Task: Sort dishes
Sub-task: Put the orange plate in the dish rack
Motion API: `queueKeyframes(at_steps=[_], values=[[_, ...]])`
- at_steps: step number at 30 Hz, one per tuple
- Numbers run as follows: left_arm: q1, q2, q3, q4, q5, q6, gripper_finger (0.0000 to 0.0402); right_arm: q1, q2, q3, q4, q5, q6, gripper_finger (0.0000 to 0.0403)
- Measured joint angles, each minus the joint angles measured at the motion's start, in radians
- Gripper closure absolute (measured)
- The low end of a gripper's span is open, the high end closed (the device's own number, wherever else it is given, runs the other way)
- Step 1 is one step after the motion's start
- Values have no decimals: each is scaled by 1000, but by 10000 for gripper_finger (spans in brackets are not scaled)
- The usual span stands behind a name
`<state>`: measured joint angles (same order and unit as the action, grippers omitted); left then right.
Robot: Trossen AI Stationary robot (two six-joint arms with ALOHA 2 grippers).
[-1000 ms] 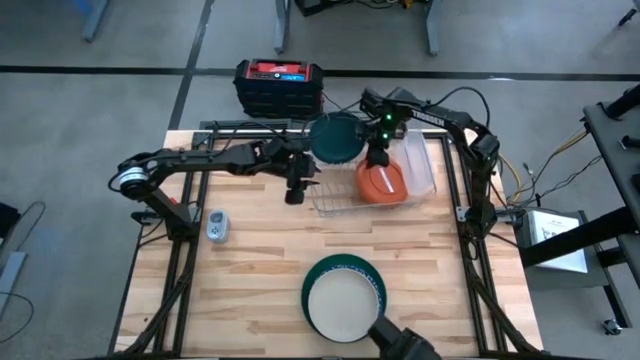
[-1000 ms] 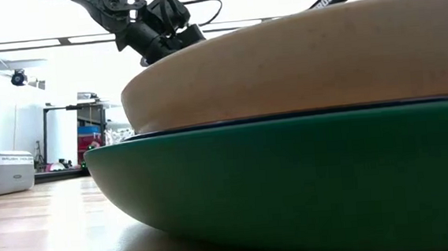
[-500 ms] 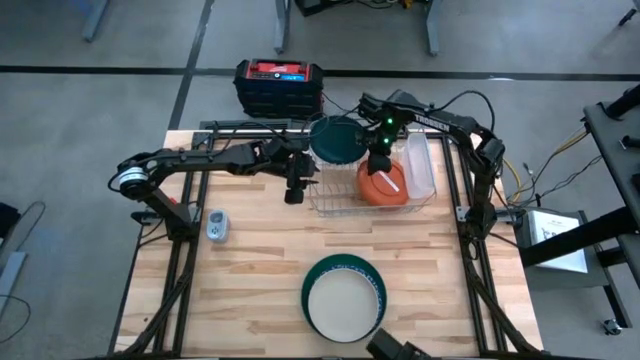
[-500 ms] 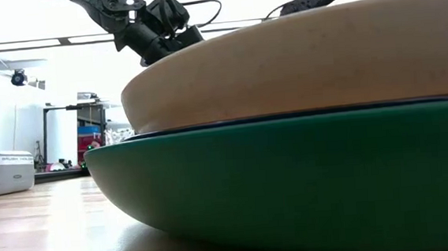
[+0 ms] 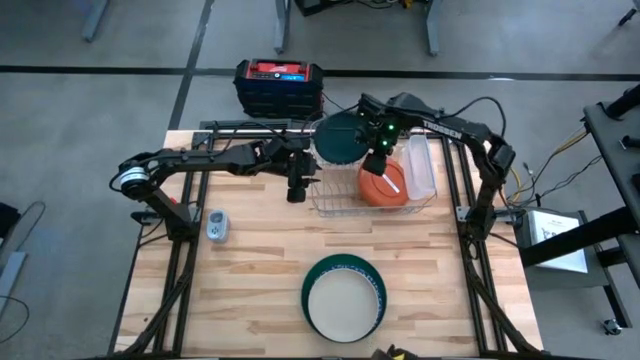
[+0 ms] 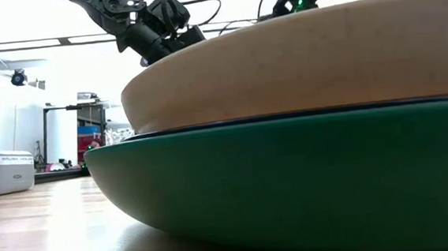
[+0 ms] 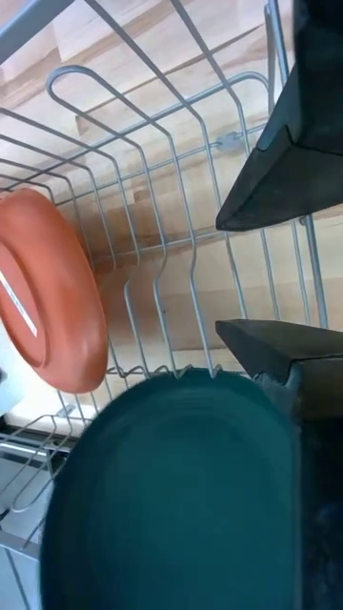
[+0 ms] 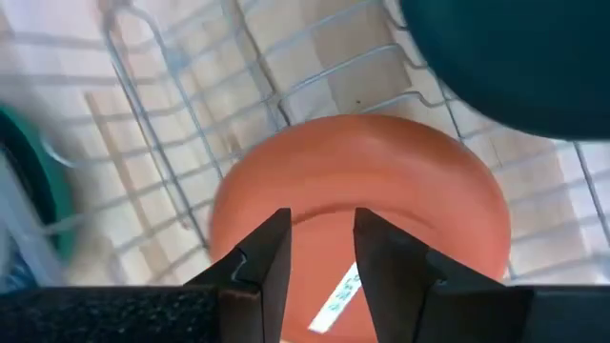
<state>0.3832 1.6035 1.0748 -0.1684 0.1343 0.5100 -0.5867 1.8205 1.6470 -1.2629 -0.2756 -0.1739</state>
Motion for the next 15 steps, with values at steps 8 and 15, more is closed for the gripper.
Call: queueKeyframes(at_steps=[8,15], values=[[1,0,0,6,-5,-35,249,177,-30,-1,42,261,205,269],[0,1,0,11,-29,-24,249,315,14,-1,44,530,440,218]])
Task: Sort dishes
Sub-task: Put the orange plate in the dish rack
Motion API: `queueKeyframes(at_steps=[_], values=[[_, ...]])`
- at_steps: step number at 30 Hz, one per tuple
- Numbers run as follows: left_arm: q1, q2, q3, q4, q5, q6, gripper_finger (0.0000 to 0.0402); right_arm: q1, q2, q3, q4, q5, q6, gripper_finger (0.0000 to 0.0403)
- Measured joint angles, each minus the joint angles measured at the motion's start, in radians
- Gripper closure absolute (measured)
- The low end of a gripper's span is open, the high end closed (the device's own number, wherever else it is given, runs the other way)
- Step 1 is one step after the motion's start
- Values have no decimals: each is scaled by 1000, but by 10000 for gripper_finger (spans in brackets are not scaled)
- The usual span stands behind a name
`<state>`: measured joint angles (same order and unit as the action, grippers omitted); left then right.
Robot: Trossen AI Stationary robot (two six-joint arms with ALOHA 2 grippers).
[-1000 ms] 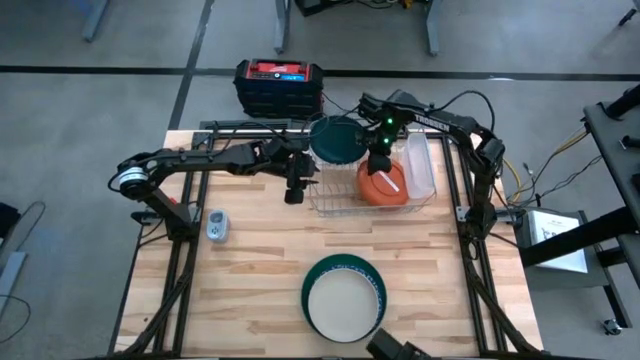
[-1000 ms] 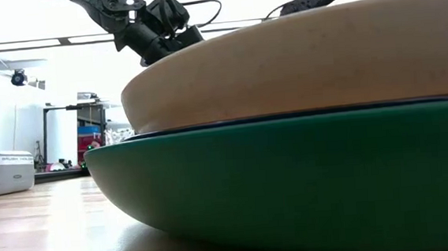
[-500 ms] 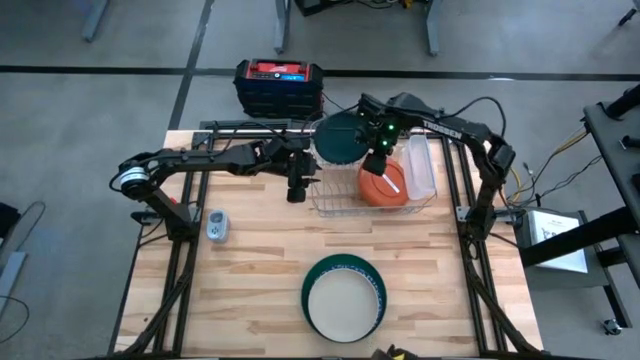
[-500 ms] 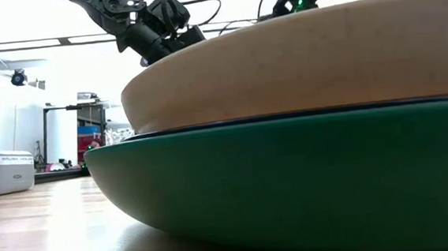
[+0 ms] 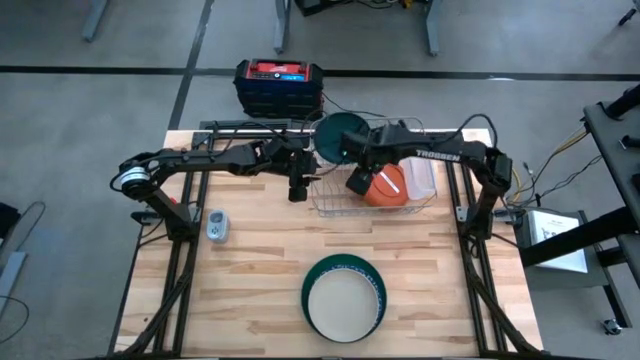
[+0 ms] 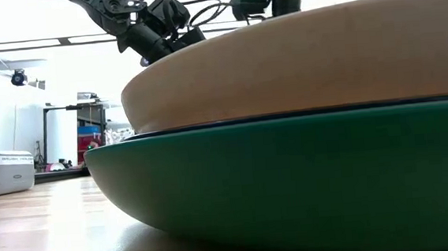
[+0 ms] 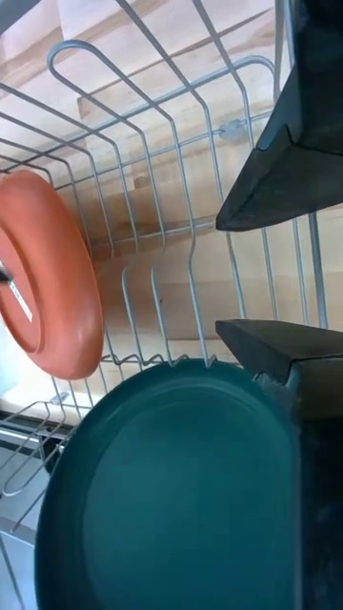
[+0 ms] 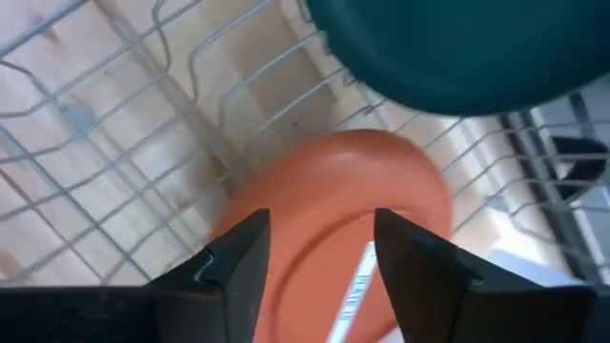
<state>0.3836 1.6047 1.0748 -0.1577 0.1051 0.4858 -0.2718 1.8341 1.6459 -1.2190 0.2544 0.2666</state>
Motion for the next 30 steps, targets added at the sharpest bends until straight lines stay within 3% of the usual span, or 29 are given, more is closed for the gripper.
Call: queueKeyframes(at_steps=[11,20,30], values=[[-1,42,5,13,2,1,249,15,103,0,9,-57,115,148],[-1,45,5,20,9,3,249,40,106,-29,14,33,181,156],[-1,47,4,31,10,3,249,54,106,-65,73,11,181,151]])
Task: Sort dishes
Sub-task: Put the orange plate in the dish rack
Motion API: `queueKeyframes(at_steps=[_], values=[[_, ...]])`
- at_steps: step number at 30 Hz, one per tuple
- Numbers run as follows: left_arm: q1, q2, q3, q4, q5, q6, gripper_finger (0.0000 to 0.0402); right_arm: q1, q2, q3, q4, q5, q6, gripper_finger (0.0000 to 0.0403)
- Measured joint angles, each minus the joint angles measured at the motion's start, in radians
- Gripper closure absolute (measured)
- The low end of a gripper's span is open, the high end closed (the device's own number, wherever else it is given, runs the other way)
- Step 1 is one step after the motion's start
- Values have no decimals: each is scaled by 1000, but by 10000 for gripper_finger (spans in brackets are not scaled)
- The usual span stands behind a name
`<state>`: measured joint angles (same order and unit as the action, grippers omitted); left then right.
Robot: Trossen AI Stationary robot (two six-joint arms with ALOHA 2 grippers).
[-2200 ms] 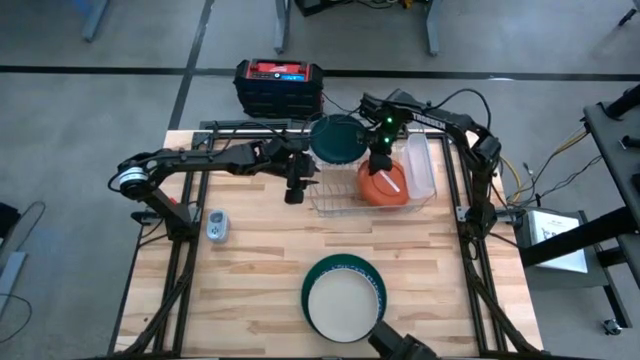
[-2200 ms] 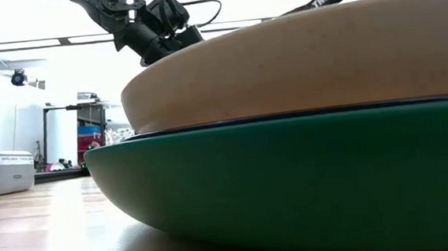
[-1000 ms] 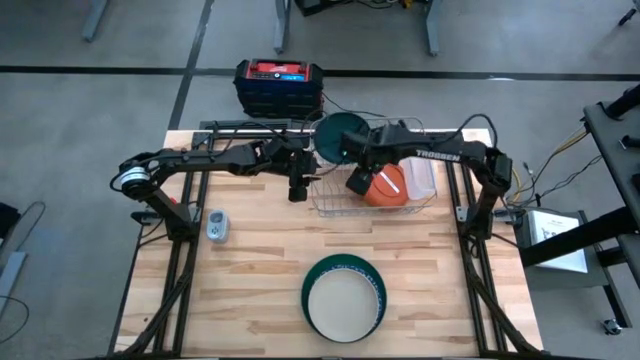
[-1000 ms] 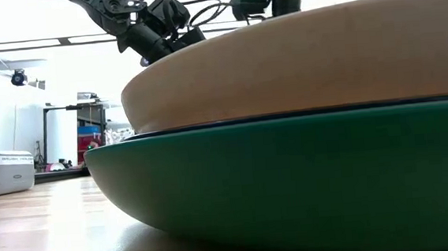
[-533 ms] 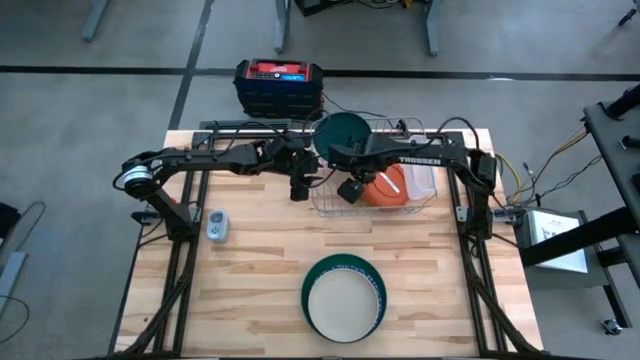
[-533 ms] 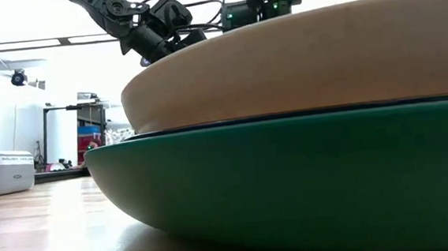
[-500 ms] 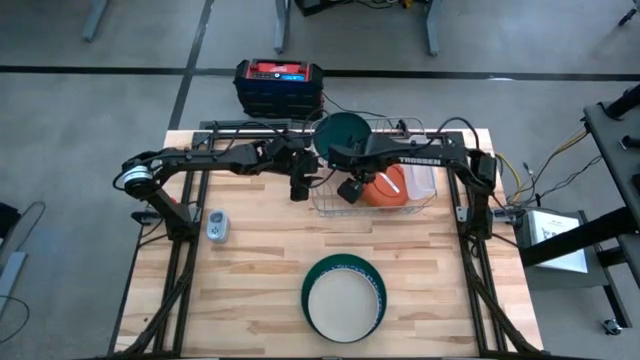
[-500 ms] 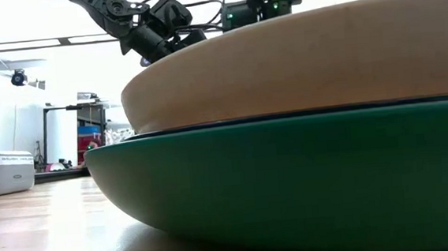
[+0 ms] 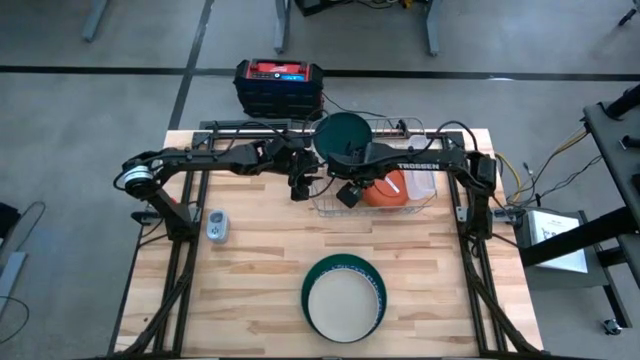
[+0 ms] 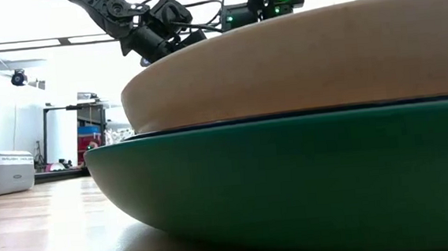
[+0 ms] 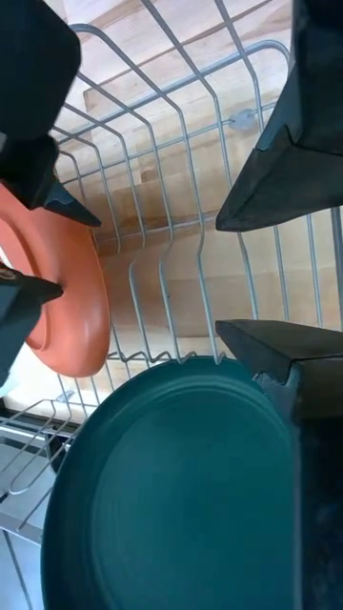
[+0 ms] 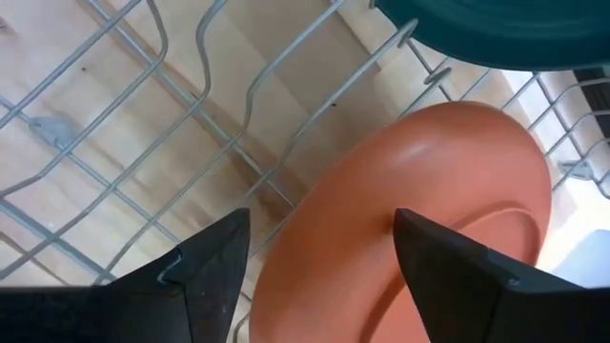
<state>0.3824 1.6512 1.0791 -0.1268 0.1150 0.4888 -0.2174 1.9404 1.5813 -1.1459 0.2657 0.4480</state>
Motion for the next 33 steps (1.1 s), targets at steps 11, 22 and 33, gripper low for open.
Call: queueKeyframes(at_steps=[11,22,33], values=[[0,0,0,1,1,-1,249,8,2,-55,17,70,6,166],[0,0,0,-12,-1,10,249,14,4,-48,-118,174,52,201],[-2,-13,3,-13,0,70,249,8,-13,-39,-175,178,10,215]])
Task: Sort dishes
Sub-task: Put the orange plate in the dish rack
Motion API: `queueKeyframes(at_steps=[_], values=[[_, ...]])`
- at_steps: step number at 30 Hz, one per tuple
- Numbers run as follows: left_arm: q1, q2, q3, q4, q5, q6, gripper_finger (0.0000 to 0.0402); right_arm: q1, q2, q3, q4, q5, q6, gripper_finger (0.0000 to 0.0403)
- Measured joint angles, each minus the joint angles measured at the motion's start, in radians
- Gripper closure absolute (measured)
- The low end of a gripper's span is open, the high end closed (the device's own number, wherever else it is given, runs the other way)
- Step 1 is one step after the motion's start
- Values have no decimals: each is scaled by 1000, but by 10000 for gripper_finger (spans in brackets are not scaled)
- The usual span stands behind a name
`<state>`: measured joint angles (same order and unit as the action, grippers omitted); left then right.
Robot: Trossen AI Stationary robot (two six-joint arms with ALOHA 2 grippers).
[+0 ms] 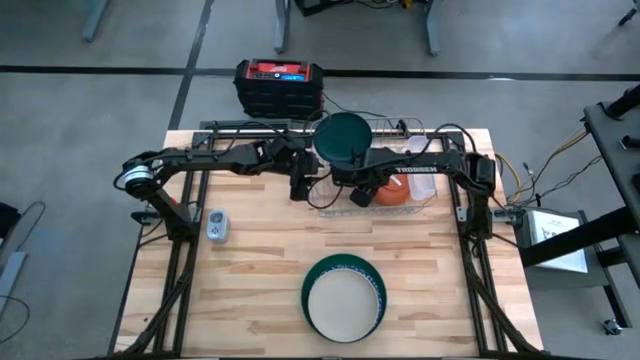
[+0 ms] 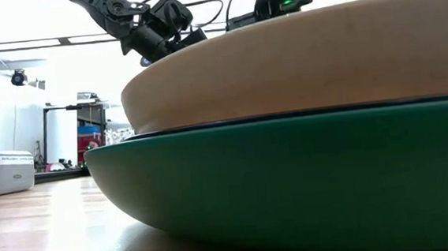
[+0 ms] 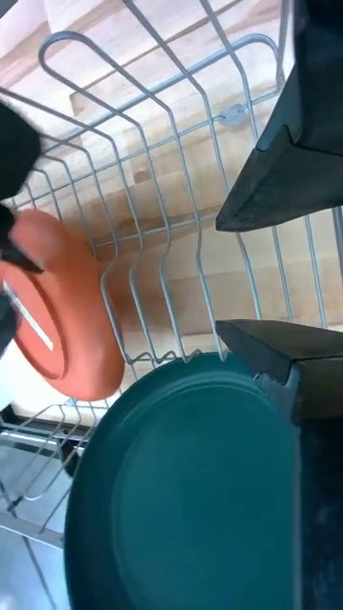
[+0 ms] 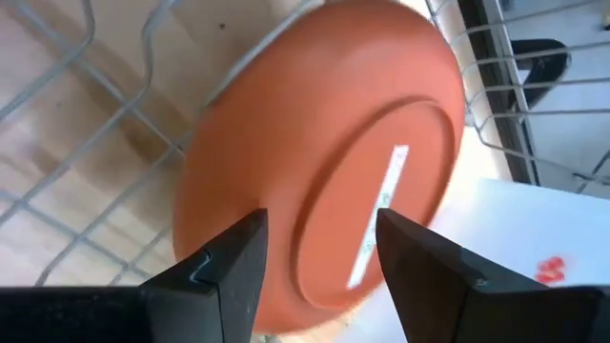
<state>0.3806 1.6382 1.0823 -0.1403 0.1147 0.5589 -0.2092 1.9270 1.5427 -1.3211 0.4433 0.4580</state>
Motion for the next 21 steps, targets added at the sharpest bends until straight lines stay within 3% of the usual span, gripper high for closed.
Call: queueKeyframes(at_steps=[7,12,15,21], values=[[-1,-19,104,-152,12,15,249,-1,-118,51,7,-29,-50,215],[-3,-2,221,-230,117,-3,249,-4,-270,27,35,-21,-128,215],[-7,18,281,-244,188,-42,249,-9,-385,-50,147,3,-175,215],[-7,136,446,-244,191,-214,249,-42,-614,-290,400,19,-309,217]])
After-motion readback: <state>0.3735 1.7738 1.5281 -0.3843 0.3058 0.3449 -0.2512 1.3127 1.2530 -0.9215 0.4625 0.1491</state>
